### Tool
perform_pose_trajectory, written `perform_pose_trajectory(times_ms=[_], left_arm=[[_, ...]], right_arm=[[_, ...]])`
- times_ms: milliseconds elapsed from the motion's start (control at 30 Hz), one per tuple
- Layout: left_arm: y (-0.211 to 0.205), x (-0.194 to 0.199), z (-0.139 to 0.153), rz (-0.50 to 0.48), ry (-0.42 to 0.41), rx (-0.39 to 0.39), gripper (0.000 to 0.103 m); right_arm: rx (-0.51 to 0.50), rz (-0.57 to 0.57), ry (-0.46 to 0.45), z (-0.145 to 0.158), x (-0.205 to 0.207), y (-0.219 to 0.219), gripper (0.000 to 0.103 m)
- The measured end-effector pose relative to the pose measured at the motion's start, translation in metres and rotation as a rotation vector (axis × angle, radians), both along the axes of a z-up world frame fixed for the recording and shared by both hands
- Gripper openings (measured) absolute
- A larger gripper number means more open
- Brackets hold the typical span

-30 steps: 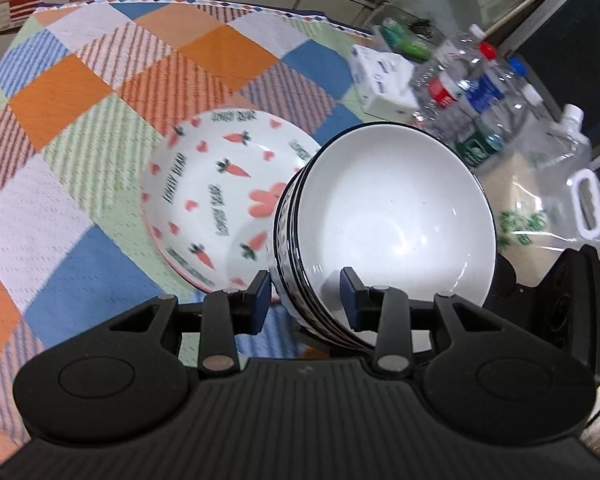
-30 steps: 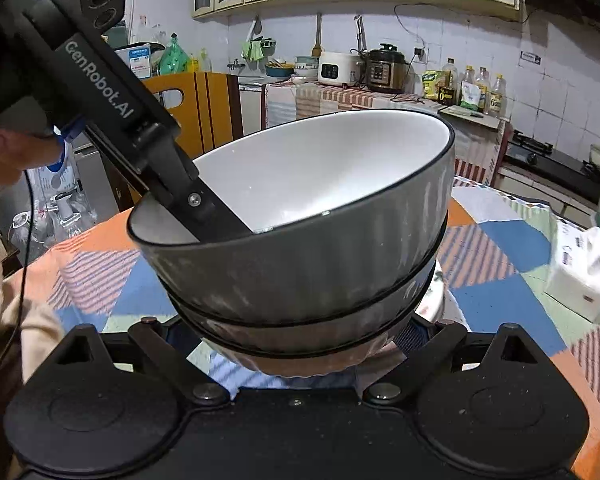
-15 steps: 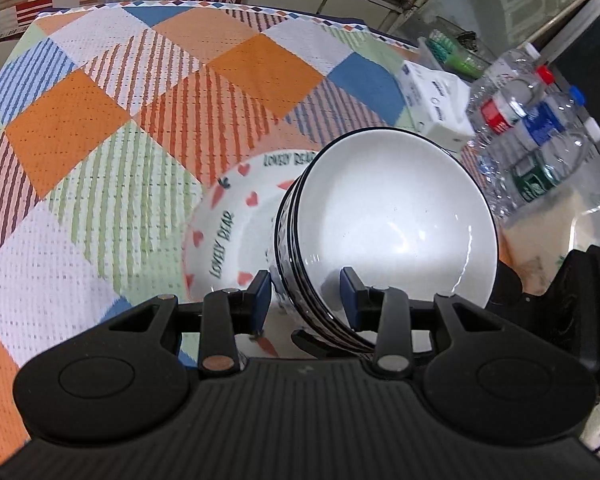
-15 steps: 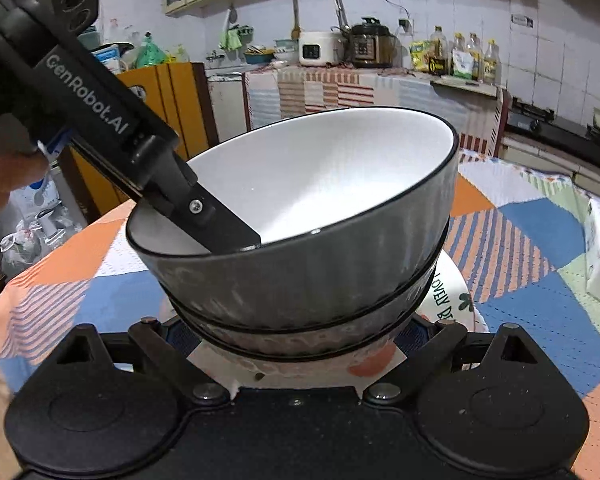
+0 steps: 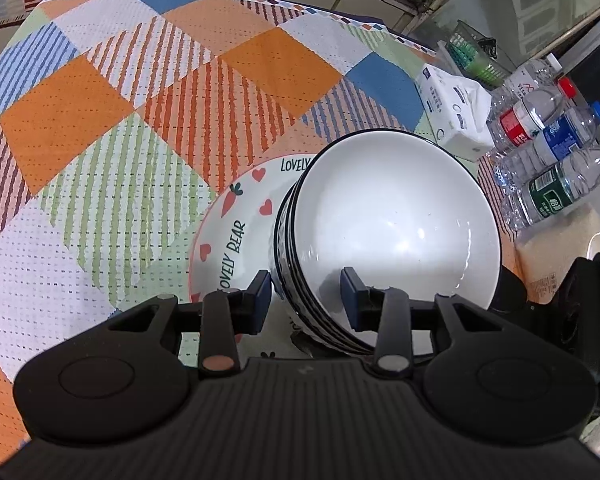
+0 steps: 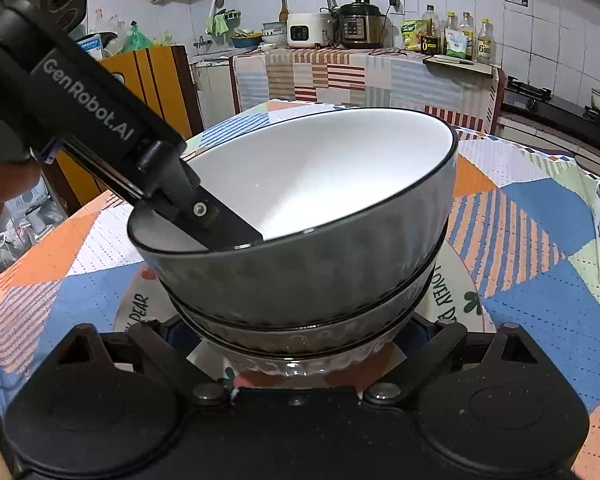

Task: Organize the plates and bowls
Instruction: 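Open both grippers and withdraw them from the bowl stack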

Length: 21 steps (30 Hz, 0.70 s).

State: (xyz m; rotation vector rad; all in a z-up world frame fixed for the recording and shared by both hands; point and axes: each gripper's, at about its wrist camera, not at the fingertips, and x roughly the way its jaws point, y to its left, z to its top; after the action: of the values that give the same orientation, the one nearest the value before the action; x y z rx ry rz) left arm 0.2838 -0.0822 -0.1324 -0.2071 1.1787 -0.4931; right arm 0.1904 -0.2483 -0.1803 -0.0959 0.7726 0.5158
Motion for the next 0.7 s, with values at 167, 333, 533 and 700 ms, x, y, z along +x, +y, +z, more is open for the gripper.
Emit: perform_pose_trajectory(times_ms=[167, 333, 533, 700], left_arm=[[0.003, -0.005, -0.002, 0.024, -0.017, -0.025, 0.036], [0.006, -0.019, -0.003, 0.048, -0.077, -0.051, 0.049], [0.019, -0.051, 0.016, 0.123, -0.201, -0.042, 0.054], [0.032, -0.077, 0.042, 0.173, -0.241, -0.039, 0.054]], right_arm=[[-0.011, -0.002, -0.014, -0.001, -0.001, 0.002, 0.097], [-0.048, -0.021, -0.023, -0.003, -0.004, 0.004, 0.097], [-0.018, -0.102, -0.005, 0.008, -0.023, -0.008, 0.097], [0.032, -0.163, -0.034, 0.026, -0.05, -0.024, 0.097]])
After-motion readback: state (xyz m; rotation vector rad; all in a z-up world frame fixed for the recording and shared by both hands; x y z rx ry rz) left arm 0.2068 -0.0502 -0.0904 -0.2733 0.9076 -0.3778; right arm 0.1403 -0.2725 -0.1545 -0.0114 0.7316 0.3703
